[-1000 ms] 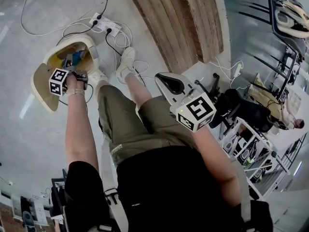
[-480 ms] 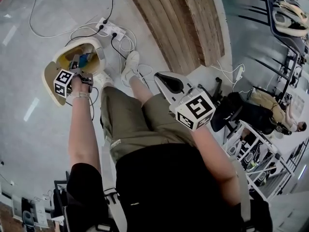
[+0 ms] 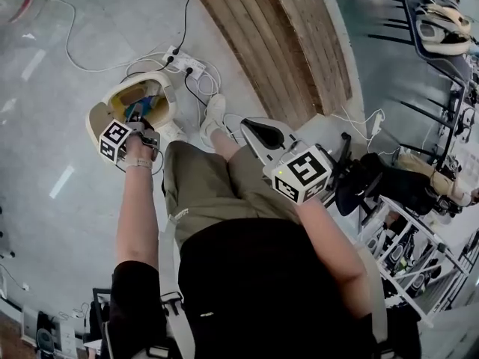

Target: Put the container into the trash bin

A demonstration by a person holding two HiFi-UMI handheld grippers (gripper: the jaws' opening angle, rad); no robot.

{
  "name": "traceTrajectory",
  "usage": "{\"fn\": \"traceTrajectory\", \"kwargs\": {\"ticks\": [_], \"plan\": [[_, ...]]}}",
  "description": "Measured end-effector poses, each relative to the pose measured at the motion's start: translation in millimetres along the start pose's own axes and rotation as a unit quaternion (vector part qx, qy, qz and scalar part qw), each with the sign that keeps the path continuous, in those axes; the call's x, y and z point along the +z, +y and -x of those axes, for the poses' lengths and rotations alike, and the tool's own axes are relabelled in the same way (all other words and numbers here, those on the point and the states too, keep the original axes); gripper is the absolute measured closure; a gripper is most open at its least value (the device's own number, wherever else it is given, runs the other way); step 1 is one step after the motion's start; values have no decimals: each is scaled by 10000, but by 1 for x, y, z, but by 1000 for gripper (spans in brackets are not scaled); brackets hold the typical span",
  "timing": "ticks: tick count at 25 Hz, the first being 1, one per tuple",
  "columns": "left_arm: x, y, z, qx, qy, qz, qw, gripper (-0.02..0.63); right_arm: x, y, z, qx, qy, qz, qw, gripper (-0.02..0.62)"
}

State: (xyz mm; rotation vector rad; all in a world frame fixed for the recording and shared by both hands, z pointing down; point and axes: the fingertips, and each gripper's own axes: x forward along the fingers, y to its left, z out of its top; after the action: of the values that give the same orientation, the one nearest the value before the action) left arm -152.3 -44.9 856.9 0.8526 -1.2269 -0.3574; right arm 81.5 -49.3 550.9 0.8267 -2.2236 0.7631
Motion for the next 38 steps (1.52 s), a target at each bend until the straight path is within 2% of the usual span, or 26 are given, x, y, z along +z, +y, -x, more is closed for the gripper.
{"fn": "traceTrajectory", "kwargs": {"ticks": [3,6,12,19,23,30,38], "plan": [[-5,-17,15,-276,36,161,9995,597,6,8,7,10,-92,33,10000,580],[-9,-33,31,-489,103,138,9987,597,11,17,12,34,-198,11,9998,580],[-16,-64,62,-827,291,11,9962,597,19,34,18,124,-347,4,9993,580],[-23,-101,109,-1159,441,-320,9918,597,34,55,23,357,-488,64,9981,580],[-31,-124,139,-1291,543,-599,9883,597,42,66,24,456,-490,164,9976,580],[-40,-171,187,-1674,657,-1168,9767,597,66,85,22,713,-617,305,9951,580],[-25,-232,243,-2000,302,-2045,9578,597,102,107,24,1064,-867,479,9894,580]]}}
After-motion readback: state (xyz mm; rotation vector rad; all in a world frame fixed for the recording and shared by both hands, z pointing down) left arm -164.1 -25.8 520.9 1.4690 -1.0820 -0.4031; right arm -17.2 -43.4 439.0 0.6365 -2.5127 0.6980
